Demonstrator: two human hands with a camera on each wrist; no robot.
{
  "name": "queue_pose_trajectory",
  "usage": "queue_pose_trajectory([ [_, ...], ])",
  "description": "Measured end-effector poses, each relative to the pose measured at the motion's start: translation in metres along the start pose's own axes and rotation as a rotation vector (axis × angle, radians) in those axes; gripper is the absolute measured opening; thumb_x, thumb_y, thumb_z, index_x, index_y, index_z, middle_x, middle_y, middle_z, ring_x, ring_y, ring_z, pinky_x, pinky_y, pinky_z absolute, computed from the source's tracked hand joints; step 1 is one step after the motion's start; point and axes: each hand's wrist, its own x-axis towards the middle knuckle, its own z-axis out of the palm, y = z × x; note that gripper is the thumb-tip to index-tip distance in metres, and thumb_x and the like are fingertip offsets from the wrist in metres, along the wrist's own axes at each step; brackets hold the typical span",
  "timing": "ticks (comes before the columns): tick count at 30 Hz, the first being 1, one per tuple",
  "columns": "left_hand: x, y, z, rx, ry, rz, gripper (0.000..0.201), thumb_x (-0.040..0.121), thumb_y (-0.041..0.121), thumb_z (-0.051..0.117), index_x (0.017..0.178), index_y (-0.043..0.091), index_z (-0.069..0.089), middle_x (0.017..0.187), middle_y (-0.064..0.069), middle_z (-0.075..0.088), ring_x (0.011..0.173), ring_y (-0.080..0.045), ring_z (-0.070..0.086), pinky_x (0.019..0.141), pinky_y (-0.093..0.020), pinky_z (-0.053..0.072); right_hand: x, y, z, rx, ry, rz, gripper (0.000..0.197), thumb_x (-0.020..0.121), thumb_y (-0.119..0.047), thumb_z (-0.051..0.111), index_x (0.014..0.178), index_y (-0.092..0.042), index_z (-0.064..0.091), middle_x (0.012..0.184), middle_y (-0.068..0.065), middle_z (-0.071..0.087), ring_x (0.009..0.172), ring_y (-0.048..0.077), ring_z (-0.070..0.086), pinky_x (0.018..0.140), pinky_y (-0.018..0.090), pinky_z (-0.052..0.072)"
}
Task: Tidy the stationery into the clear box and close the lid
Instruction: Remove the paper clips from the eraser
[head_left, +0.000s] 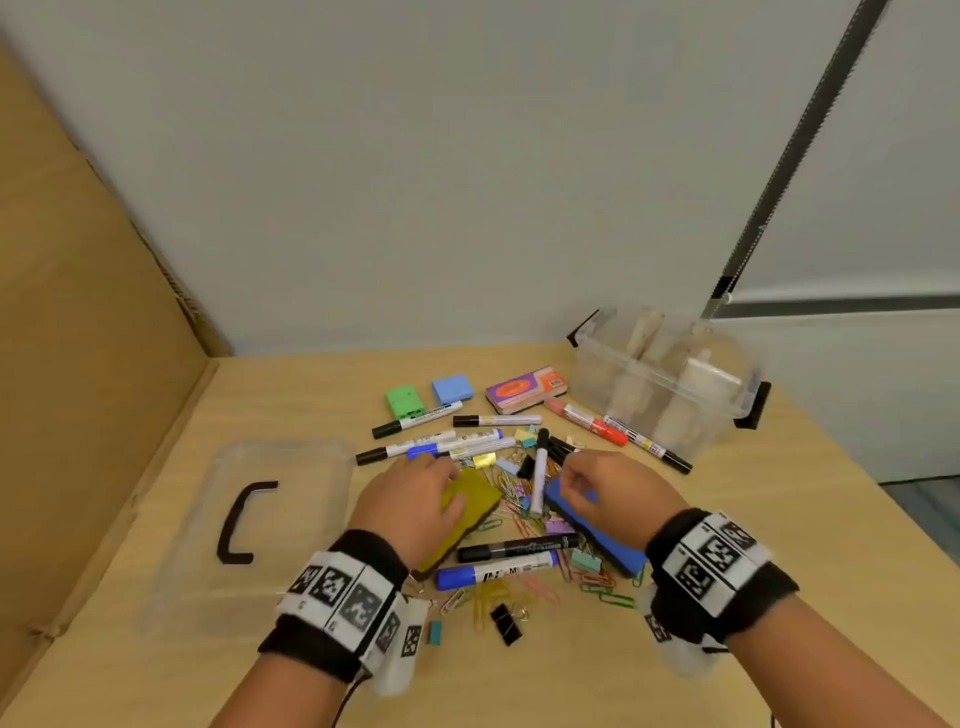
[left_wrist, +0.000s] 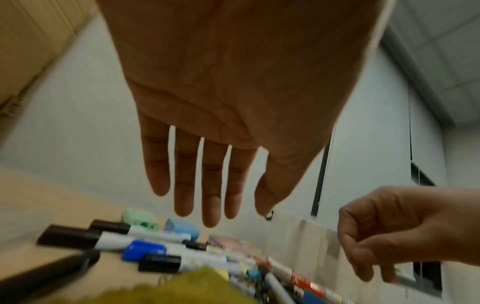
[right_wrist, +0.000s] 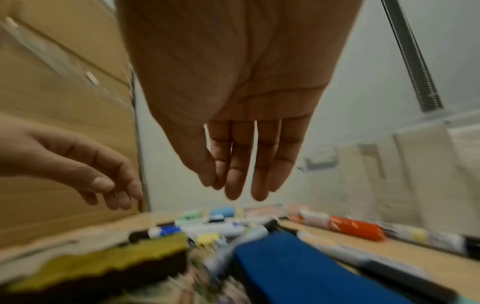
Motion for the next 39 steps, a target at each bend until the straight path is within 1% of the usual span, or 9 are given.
queue_pose_trajectory([
  [2, 0.012, 0.004, 0.012, 0.062, -0.130, -0.026, 0.045, 0.095, 0.043, 0.041, 0.138, 0.030, 0.039, 0.137, 0.003, 0.048, 0.123, -0.018, 0.046, 0.098, -0.037, 0.045, 0.006, 0.012, 0.005, -0.054, -0.038, 0.075, 0.004, 0.090, -0.029, 0.053, 0.092, -0.026, 0.050, 0.100, -0.004, 0.053, 0.092, 0.018, 0.054, 0.079, 0.034, 0.050],
  [7, 0.031, 0.013, 0.044, 0.153, -0.368, -0.067, 0.070, 0.091, 0.045, 0.051, 0.149, 0.034, 0.013, 0.158, 0.004, 0.014, 0.134, -0.027, 0.036, 0.101, -0.043, 0.044, 0.013, 0.036, 0.028, -0.170, -0.250, 0.127, 0.055, 0.087, -0.058, 0.050, 0.135, -0.037, 0.034, 0.128, -0.001, 0.036, 0.115, 0.023, 0.043, 0.090, 0.037, 0.048],
  [15, 0.038, 0.020, 0.059, 0.173, -0.304, -0.206, 0.071, 0.090, 0.021, 0.056, 0.146, 0.040, 0.017, 0.152, 0.003, 0.026, 0.124, -0.025, 0.046, 0.094, -0.038, 0.049, 0.015, 0.053, 0.041, -0.150, -0.180, -0.001, 0.056, 0.090, -0.050, 0.049, 0.138, -0.034, 0.028, 0.128, 0.005, 0.037, 0.111, 0.024, 0.046, 0.084, 0.033, 0.048],
  [20, 0.039, 0.022, 0.061, 0.175, -0.273, -0.208, 0.072, 0.090, 0.014, 0.054, 0.147, 0.041, 0.017, 0.152, 0.006, 0.026, 0.131, -0.024, 0.031, 0.095, -0.036, 0.048, 0.024, 0.066, 0.025, 0.356, -0.122, 0.046, 0.047, 0.087, -0.045, 0.056, 0.129, -0.035, 0.037, 0.115, -0.002, 0.042, 0.098, 0.016, 0.053, 0.079, 0.027, 0.046],
  [23, 0.036, 0.020, 0.053, 0.125, -0.307, -0.207, 0.073, 0.091, 0.020, 0.056, 0.147, 0.043, 0.016, 0.152, 0.009, 0.025, 0.132, -0.023, 0.029, 0.104, -0.036, 0.042, 0.026, 0.071, 0.009, 0.734, -0.129, 0.085, 0.034, 0.092, -0.036, 0.055, 0.124, -0.034, 0.042, 0.101, 0.000, 0.049, 0.079, 0.008, 0.054, 0.063, 0.015, 0.044],
  [25, 0.033, 0.019, 0.042, 0.054, -0.307, -0.218, 0.072, 0.091, 0.024, 0.057, 0.148, 0.042, 0.017, 0.153, 0.010, 0.025, 0.135, -0.024, 0.028, 0.110, -0.038, 0.036, 0.027, 0.075, 0.002, 0.908, -0.145, 0.111, 0.026, 0.096, -0.032, 0.049, 0.122, -0.034, 0.045, 0.099, 0.002, 0.053, 0.081, 0.011, 0.057, 0.066, 0.019, 0.047],
  [29, 0.021, 0.014, 0.013, -0.204, -0.101, -0.187, 0.072, 0.088, 0.034, 0.061, 0.147, 0.040, 0.021, 0.148, 0.012, 0.034, 0.130, -0.016, 0.039, 0.108, -0.032, 0.037, 0.030, 0.077, -0.007, 1.222, -0.172, 0.217, 0.026, 0.099, -0.031, 0.034, 0.122, -0.033, 0.048, 0.100, 0.004, 0.059, 0.084, 0.018, 0.058, 0.072, 0.030, 0.045],
  [34, 0.014, 0.012, -0.013, -0.798, 0.100, -0.243, 0.055, 0.091, 0.017, 0.060, 0.138, 0.037, 0.040, 0.131, 0.013, 0.052, 0.108, -0.009, 0.057, 0.073, -0.016, 0.053, 0.030, 0.077, -0.009, 1.536, -0.203, 0.259, 0.041, 0.096, -0.038, 0.029, 0.124, -0.019, 0.052, 0.092, 0.011, 0.064, 0.077, 0.023, 0.062, 0.069, 0.034, 0.051],
  [39, 0.023, 0.013, -0.020, -1.233, 0.158, -0.388, 0.031, 0.096, 0.012, 0.047, 0.122, 0.028, 0.055, 0.109, -0.003, 0.069, 0.094, -0.021, 0.066, 0.078, -0.034, 0.054, 0.031, 0.068, -0.010, 1.536, -0.227, 0.296, 0.060, 0.091, -0.057, 0.036, 0.120, -0.010, 0.057, 0.094, 0.016, 0.066, 0.083, 0.028, 0.064, 0.079, 0.039, 0.053],
])
